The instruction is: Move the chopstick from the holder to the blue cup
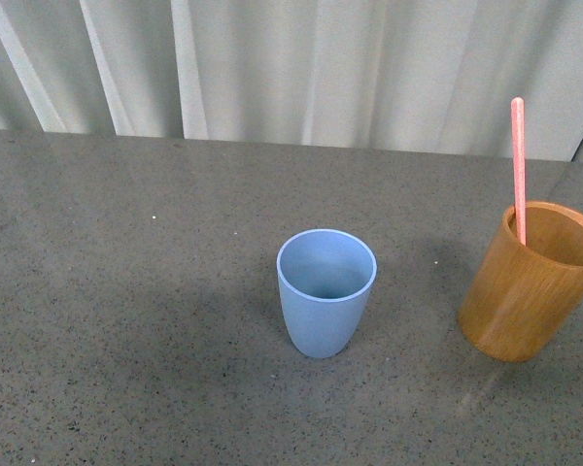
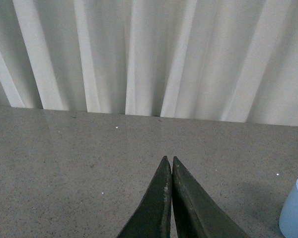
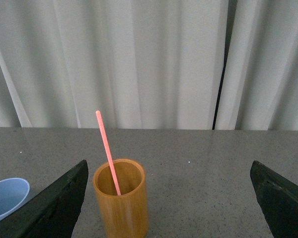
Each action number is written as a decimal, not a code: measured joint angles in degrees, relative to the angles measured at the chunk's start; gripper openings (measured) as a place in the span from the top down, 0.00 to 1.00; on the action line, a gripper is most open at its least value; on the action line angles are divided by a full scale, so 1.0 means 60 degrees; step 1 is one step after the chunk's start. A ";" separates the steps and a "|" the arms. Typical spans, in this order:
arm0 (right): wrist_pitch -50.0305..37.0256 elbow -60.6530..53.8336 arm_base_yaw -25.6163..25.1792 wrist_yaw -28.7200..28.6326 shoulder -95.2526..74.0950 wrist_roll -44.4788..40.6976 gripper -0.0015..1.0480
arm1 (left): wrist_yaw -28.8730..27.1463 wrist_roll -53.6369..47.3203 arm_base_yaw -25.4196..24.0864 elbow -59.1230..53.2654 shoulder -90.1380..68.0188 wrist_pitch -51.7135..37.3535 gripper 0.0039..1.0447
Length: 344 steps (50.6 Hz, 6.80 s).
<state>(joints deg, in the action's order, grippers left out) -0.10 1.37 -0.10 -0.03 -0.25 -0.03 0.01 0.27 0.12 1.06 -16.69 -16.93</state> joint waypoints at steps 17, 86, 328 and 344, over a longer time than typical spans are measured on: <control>0.0000 0.0000 0.0000 0.0000 0.0000 0.0000 0.10 | -0.0004 0.0000 0.0000 0.0000 0.0827 0.0838 0.97; -0.4819 0.2947 0.0357 -0.1515 -1.2149 -0.0954 0.10 | -0.0004 -0.0004 0.0000 0.0000 0.2750 0.2816 0.06; -0.3279 0.0281 0.0029 -0.0007 -0.3781 0.0015 0.99 | -0.0004 -0.0004 0.0000 0.0000 0.2750 0.2816 0.06; -0.2936 -0.0007 0.0029 -0.0007 -0.2881 0.0015 0.99 | -0.0004 -0.0004 0.0000 0.0004 0.2750 0.2816 0.06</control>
<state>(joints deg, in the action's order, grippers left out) -17.72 1.32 0.08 -0.08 -17.54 0.05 -0.01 0.25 0.12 1.08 -0.19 -0.03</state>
